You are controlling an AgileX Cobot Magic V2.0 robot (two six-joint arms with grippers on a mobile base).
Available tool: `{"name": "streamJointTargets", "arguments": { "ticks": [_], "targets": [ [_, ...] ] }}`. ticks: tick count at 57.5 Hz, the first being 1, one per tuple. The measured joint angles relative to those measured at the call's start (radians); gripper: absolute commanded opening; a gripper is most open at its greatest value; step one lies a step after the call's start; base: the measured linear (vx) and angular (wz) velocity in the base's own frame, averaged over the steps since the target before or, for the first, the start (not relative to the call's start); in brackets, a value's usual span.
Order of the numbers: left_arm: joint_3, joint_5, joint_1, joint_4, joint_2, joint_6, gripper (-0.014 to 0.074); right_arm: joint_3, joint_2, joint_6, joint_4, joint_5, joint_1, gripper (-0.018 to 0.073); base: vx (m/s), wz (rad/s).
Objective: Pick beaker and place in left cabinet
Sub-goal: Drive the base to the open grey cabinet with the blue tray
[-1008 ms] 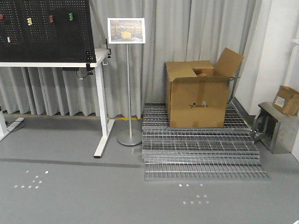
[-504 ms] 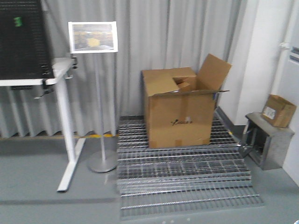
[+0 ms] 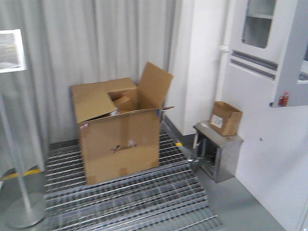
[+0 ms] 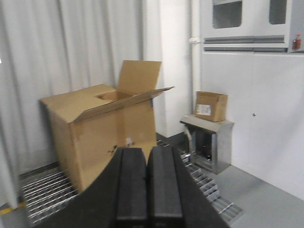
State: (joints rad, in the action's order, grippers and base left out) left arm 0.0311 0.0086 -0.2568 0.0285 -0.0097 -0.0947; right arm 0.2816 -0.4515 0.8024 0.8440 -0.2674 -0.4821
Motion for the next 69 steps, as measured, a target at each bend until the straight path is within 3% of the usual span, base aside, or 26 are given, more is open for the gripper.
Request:
{"name": "streamJointTargets", "arguments": {
  "ticks": [69],
  "targets": [
    [0.0,0.0,0.0,0.0,0.0,0.0,0.0001,0.0,0.0,0.0,0.0,0.0,0.0,-0.0005,0.41,-0.65]
  ]
}}
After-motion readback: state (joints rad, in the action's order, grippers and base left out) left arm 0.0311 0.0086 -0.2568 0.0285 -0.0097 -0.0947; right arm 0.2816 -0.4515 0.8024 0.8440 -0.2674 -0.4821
